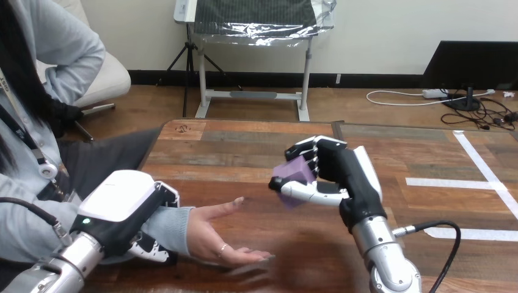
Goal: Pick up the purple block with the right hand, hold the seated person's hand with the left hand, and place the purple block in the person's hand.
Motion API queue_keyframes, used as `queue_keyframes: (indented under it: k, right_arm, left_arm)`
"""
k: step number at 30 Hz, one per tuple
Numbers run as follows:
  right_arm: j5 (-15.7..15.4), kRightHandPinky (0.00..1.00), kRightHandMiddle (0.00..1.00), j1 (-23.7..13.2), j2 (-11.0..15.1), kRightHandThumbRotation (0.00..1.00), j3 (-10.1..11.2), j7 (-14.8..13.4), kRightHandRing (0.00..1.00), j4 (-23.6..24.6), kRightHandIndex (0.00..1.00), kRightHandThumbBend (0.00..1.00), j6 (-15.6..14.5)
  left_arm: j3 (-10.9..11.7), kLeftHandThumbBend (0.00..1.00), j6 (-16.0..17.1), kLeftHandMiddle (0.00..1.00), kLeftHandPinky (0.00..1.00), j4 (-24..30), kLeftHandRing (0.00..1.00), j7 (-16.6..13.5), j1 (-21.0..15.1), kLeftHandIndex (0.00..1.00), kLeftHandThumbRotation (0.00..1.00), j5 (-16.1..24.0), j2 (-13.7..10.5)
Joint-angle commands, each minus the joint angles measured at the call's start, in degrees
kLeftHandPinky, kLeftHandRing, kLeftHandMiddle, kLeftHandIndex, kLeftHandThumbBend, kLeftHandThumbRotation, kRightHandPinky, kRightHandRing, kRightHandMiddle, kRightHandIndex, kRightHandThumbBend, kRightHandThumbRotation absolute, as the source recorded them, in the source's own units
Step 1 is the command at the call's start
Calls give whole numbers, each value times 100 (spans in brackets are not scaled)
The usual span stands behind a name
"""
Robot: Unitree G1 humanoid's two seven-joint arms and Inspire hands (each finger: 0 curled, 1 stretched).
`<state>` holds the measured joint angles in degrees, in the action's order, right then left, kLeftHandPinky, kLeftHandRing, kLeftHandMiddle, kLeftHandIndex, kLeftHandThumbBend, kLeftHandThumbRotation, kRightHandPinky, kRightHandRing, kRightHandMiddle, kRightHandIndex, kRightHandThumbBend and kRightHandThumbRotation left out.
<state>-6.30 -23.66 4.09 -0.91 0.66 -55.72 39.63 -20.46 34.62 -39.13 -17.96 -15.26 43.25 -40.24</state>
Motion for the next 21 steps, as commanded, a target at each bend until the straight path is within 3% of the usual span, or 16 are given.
queue_keyframes:
  k: [1, 13, 21]
  right_arm:
    - [-50, 32, 45, -349, -77, 0, -43, -63, 37, -1, 49, 79, 173]
    - [-265, 31, 44, -260, -196, 0, -202, -186, 36, -49, 49, 80, 213]
    - [-318, 31, 43, -190, -285, 0, -275, -99, 36, -110, 49, 80, 311]
  left_arm:
    - [288, 88, 100, 33, 27, 641, 29, -65, -296, 33, 0, -211, 9]
    - [361, 87, 82, 33, 28, 930, 28, 3, -262, 33, 0, -242, 24]
    - [424, 87, 12, 33, 28, 1131, 29, 95, -234, 33, 0, -262, 45]
